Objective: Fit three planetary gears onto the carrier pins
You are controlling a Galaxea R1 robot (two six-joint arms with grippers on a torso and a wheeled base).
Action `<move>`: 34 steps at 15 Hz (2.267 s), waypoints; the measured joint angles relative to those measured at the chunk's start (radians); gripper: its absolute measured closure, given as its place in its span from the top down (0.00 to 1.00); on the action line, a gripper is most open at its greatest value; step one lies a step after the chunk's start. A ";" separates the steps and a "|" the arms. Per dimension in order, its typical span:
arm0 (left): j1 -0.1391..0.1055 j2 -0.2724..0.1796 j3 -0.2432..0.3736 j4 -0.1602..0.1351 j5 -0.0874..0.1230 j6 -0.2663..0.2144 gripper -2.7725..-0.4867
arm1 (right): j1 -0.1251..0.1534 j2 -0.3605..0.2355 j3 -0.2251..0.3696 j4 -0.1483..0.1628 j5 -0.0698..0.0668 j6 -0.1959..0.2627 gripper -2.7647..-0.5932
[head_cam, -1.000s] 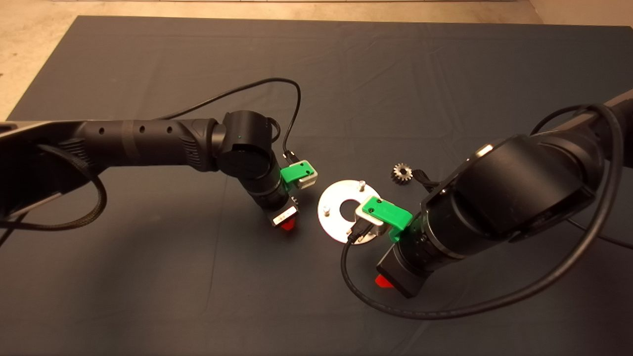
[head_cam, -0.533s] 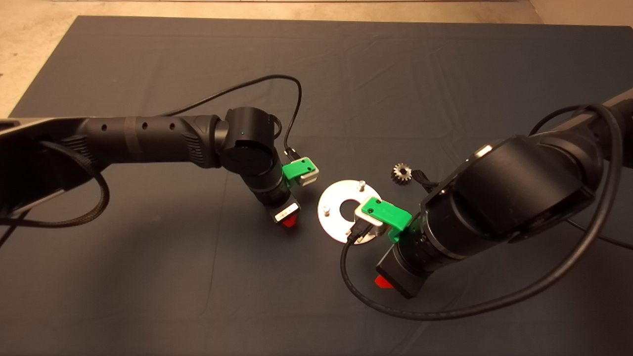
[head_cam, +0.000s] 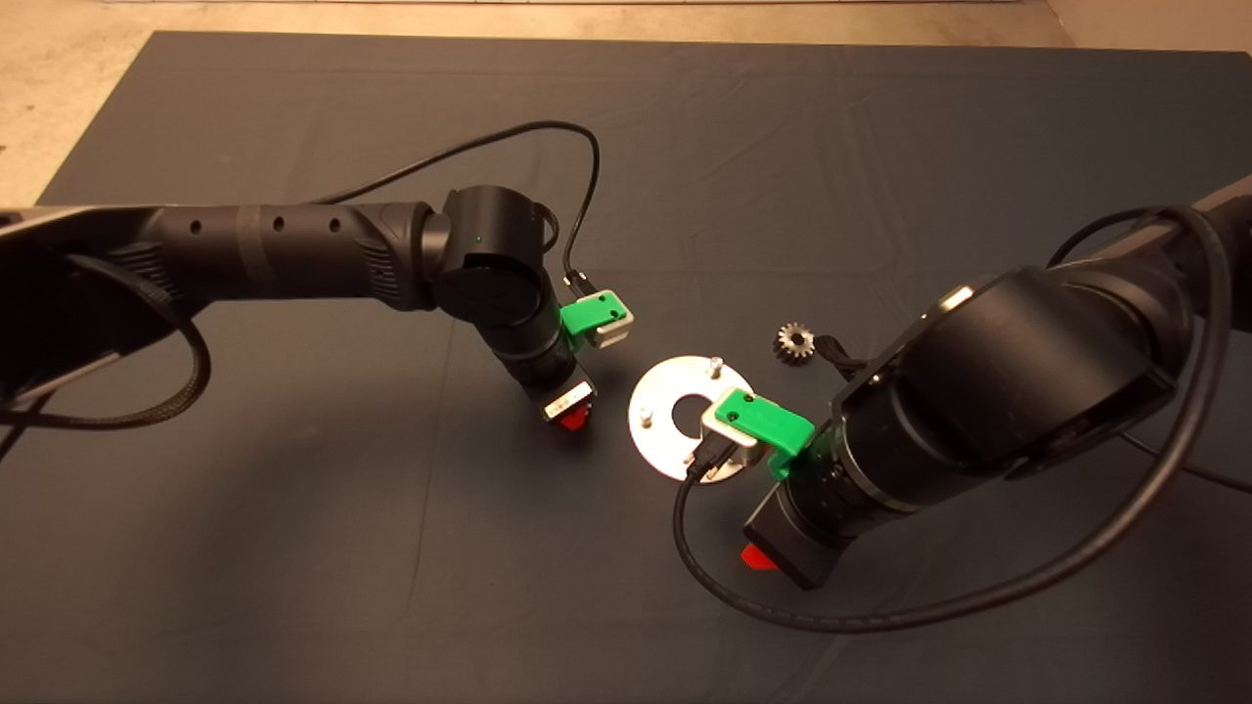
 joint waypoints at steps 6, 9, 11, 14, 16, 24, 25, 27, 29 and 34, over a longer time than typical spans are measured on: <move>0.000 0.000 -0.001 -0.012 -0.003 -0.008 0.68 | 0.000 0.000 0.000 0.000 0.000 0.000 0.39; 0.000 0.002 -0.001 -0.023 -0.026 -0.026 0.68 | 0.000 0.000 -0.002 0.000 0.000 0.000 0.39; 0.000 0.002 0.000 -0.023 -0.038 -0.027 0.68 | 0.000 0.000 -0.003 0.000 0.000 0.000 0.39; 0.000 0.002 0.000 -0.023 -0.053 -0.037 0.68 | 0.000 0.000 -0.003 0.000 0.000 0.000 0.39; 0.000 0.002 0.000 -0.023 -0.055 -0.044 0.68 | 0.000 0.000 -0.003 0.000 0.000 0.000 0.39; 0.000 -0.001 0.015 -0.046 -0.090 -0.075 0.68 | 0.000 -0.002 -0.005 0.000 0.000 0.000 0.39; 0.000 -0.001 0.015 -0.046 -0.090 -0.076 0.68 | 0.000 -0.002 -0.005 0.000 0.000 0.000 0.39; 0.000 -0.007 0.023 -0.045 -0.091 -0.079 0.68 | 0.000 -0.002 -0.005 0.000 0.000 0.000 0.39; 0.000 -0.008 0.030 -0.047 -0.102 -0.079 0.68 | 0.000 -0.002 -0.005 0.000 0.000 0.000 0.39; 0.000 -0.012 0.030 -0.048 -0.156 -0.087 0.68 | 0.000 -0.002 -0.005 0.000 0.000 0.000 0.39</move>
